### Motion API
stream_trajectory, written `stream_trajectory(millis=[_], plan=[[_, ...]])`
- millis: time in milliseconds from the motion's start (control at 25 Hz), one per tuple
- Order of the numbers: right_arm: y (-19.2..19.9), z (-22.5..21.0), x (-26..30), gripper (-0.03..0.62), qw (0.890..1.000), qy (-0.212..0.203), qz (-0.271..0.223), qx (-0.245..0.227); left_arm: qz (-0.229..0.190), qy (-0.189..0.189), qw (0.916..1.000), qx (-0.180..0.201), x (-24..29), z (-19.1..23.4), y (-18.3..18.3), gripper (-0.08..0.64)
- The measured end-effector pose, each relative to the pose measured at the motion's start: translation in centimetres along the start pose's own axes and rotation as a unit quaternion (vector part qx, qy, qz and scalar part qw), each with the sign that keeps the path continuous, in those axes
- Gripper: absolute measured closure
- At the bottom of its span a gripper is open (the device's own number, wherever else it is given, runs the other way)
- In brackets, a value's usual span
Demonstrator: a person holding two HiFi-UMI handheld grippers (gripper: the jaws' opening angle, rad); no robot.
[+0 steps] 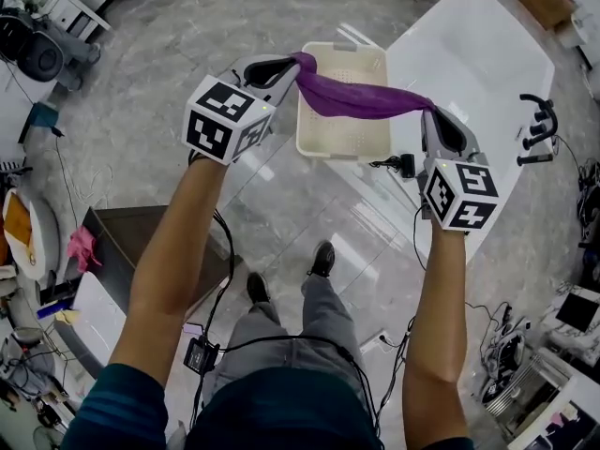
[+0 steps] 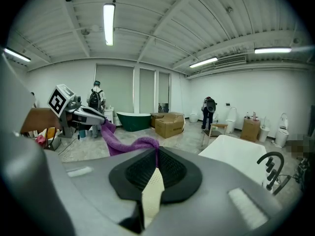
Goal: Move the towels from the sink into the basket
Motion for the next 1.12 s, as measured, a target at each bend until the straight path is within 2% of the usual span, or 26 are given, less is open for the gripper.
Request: stream_trajectory(millis=[200,600,1120], plan=[[2.6,-1.6,1.9,0.571,1.000,0.000,0.014,0.003,0.017,0.002,0.9997,-0.017,3.0,-0.4,2.4,0.541],[7.6,-3.6,5.4,0.571,0.999,-0.002,0.041,0.009,0.046,0.010,0.9985,-0.028,8.0,-1.2,7.1,0.541],[13.5,-4.1,9.5,0.571,0.997,-0.020,0.079,0.008,0.092,0.015,0.9947,-0.045,12.1,-1.7,13.5,0.541]])
Point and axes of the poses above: the fingertips, and each gripper's own axes: x forward along the fingers, z to its left, y out of its underside, the point moved 7 cm from there along -x, backward along the fingers, and after that the axes turned 4 degrees about x, right-handed, at the moved point
